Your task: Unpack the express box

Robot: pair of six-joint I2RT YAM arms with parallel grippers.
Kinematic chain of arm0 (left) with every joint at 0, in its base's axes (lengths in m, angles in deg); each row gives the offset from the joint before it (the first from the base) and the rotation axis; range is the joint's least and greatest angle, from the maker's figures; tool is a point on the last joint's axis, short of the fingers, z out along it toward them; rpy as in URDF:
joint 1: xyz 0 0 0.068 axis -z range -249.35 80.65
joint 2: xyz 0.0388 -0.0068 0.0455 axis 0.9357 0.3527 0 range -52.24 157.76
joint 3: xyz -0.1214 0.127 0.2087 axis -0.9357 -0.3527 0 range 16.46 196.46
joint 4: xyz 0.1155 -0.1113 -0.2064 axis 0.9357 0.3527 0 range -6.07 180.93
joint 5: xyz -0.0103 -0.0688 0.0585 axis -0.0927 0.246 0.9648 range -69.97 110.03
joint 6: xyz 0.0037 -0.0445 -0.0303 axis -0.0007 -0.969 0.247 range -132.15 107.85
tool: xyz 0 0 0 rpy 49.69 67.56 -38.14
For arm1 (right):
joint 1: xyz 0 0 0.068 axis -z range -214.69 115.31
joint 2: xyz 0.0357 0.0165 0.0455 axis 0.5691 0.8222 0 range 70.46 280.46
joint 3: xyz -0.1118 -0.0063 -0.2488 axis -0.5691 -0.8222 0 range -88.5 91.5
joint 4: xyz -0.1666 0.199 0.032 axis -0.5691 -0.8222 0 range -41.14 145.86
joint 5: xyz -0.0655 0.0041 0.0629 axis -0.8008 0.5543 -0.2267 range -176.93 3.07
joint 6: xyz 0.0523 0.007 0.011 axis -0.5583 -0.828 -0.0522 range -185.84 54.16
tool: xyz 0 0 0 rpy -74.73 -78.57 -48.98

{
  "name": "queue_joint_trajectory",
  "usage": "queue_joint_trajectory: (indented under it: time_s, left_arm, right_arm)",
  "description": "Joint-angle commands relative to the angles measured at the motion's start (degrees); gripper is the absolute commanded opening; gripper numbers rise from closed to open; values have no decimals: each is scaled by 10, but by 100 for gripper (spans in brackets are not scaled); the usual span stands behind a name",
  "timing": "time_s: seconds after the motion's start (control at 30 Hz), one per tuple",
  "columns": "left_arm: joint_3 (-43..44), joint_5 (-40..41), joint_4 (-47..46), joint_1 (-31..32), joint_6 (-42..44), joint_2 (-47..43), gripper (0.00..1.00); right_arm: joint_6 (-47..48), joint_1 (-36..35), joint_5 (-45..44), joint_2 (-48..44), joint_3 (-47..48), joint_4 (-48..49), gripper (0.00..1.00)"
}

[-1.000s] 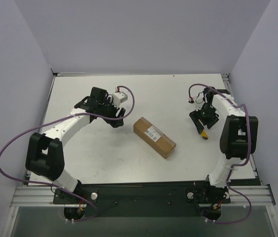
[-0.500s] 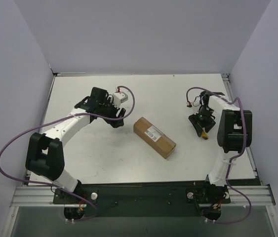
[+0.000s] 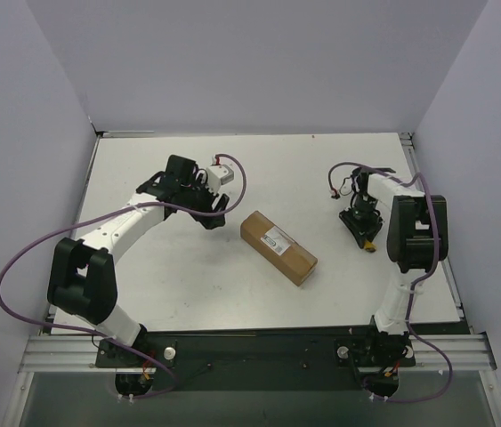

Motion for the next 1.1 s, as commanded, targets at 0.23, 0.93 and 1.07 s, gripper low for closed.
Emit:
queue_joint_trajectory:
  time_s: [0.23,0.93,1.07]
  left_arm:
    - [10,-48,-65,19,53,-52,74]
    - [-85,-129,-304,143,498,-170,72]
    - [-73,-161,-284,148,559,-149,71]
  right_arm:
    - [-22,-35,134,-157,-13,-84,0]
    - [106,-211,389,-102,266,-275,0]
    - [95,-228,388,-98,278,-274,0]
